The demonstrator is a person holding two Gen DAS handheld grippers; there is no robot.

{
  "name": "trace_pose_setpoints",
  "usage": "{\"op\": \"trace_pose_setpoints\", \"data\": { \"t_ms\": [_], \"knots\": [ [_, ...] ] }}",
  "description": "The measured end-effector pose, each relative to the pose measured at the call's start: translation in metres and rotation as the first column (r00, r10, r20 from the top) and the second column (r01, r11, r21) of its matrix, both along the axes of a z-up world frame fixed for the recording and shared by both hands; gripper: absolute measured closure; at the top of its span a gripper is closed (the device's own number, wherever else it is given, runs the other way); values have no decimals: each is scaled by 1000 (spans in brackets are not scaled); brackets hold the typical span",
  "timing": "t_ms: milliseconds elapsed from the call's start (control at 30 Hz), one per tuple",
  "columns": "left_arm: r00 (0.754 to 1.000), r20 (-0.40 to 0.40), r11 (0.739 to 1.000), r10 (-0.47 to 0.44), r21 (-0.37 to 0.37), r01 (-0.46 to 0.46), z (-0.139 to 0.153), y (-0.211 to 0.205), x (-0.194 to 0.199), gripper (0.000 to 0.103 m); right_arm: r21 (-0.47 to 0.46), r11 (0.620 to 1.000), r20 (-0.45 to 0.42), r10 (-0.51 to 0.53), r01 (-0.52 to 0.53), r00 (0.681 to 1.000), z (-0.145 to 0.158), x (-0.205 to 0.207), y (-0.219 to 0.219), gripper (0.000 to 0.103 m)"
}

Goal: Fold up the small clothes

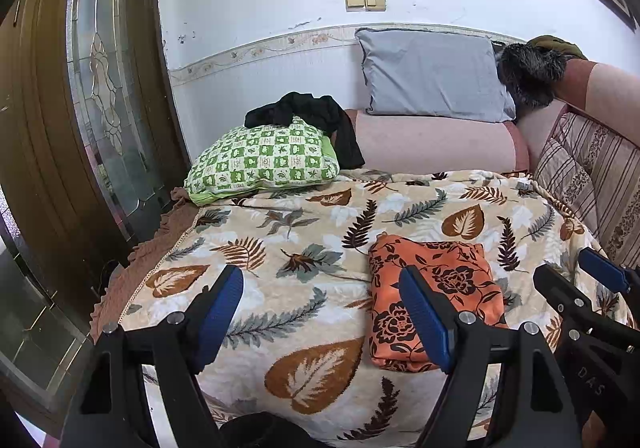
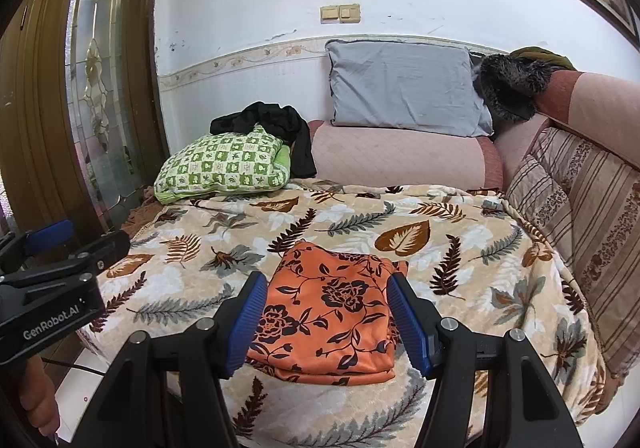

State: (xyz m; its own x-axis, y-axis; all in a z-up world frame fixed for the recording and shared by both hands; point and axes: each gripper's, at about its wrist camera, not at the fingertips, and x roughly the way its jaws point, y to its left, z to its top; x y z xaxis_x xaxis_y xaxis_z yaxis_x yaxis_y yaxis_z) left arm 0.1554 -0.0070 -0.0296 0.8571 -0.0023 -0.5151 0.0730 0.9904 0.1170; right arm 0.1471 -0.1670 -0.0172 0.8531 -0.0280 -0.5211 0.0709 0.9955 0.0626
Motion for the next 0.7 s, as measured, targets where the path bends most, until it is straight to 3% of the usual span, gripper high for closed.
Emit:
{"op": "trace_pose_setpoints", "data": {
  "t_ms": [700],
  "knots": [
    [999,-25,999,-32,-16,31,-14,-1,21,22,5,1000,-19,20,-20,1000,-14,27,1,37]
  ]
}}
